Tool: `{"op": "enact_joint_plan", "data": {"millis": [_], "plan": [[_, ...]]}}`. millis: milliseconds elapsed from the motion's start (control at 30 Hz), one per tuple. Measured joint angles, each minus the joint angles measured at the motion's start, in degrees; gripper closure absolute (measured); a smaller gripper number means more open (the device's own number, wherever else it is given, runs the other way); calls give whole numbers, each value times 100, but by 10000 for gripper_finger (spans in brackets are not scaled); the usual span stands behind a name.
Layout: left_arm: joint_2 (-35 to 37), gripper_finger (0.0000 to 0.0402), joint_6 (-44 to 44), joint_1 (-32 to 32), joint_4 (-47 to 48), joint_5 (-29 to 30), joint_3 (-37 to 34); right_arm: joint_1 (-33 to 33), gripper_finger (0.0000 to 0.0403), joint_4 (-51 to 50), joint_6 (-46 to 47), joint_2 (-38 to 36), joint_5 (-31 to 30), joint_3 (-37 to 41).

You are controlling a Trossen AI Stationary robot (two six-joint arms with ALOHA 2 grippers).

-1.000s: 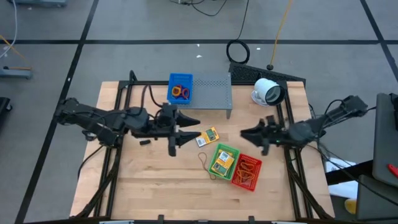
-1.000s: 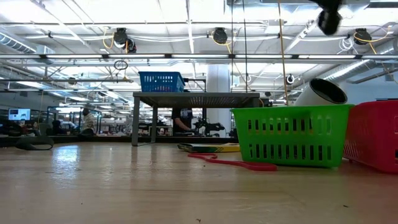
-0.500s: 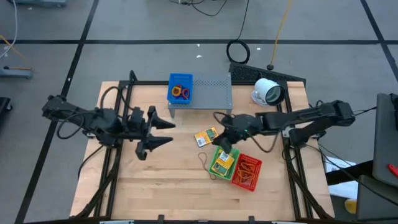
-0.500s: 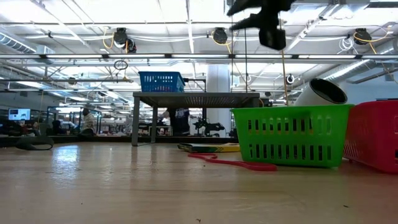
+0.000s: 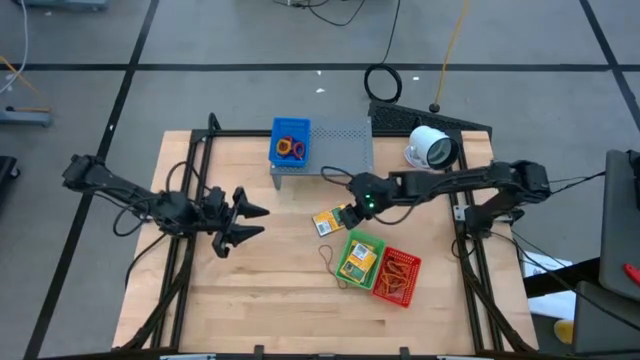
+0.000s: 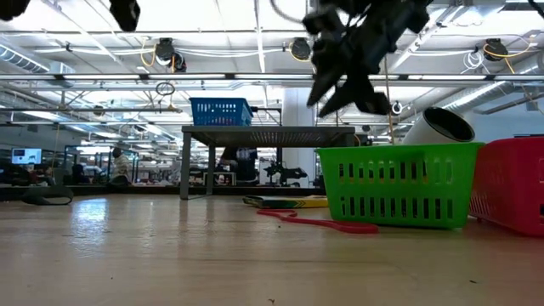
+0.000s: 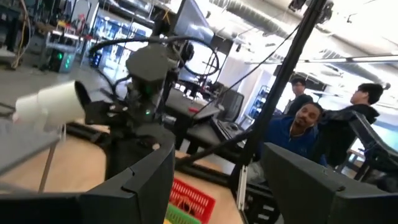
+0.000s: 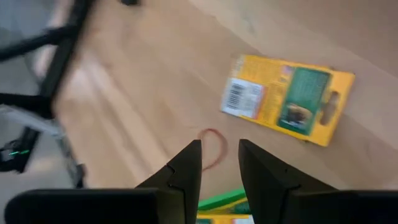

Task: Pick & Place Office Desk Supplies
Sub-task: Put the crayon box into the green bin

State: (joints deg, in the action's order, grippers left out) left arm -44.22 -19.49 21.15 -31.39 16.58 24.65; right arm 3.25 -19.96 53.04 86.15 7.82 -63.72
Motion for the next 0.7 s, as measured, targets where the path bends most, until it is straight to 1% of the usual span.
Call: {"op": "enact_joint_plan", "data": {"millis": [100,267,467,600,700], "plan": [[10,151,-179,0,-17,18,-203,80,303,-25,71,271,137,4],[2,151,-182,-2,-26,48,-259,113,303,22,117,560,84,4],[0,151,-162,-11,30,61,-259,134,302,35,-39,752,-325,59],[0,151,-324,-12,30,194,-259,196,302,0,-232,792,-360,66],[-1,151,-412,-11,32,262,-259,202,302,0,-340,787,-628,72]]}}
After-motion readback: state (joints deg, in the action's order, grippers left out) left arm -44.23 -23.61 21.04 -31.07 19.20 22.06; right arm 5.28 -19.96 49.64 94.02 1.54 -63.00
